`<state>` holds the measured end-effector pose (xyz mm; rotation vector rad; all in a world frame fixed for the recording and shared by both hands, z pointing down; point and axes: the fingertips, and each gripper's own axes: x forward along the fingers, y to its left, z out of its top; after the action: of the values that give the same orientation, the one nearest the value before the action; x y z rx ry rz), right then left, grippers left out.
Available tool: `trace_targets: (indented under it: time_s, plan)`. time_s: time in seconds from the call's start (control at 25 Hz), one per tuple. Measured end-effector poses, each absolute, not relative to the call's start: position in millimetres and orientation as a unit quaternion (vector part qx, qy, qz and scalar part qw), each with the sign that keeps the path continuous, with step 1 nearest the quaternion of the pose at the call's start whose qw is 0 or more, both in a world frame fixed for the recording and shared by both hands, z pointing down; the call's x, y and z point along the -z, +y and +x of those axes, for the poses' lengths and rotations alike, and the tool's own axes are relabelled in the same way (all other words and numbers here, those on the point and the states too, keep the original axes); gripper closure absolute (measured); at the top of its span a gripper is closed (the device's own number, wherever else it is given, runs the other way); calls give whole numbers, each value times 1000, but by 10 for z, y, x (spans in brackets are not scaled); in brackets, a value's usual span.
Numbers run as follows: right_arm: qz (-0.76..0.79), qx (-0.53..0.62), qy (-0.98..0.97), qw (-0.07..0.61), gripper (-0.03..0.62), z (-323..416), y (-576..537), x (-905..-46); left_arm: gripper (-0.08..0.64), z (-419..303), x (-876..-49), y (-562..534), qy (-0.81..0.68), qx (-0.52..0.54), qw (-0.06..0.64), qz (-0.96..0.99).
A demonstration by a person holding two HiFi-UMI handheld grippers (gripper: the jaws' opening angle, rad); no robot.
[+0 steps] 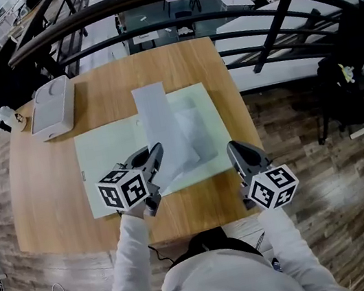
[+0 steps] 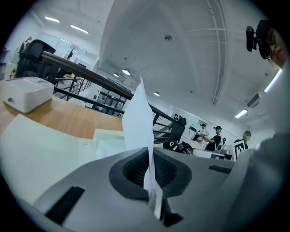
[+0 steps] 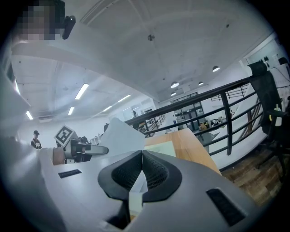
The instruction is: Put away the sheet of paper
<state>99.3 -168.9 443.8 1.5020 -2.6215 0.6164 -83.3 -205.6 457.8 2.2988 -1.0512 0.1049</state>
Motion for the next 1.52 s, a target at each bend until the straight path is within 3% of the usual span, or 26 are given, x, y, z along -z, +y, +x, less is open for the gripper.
trace_targets:
  time_s: [0.48, 1.52]
  plan:
    - [477, -211, -852, 31, 565, 937, -1674, -4501, 543, -1154, -4869, -2055, -409, -15, 361, 838]
    - [470, -217, -855, 28, 565, 969, -1683, -4540, 543, -1454, -5756, -2086, -437, -110, 460, 765]
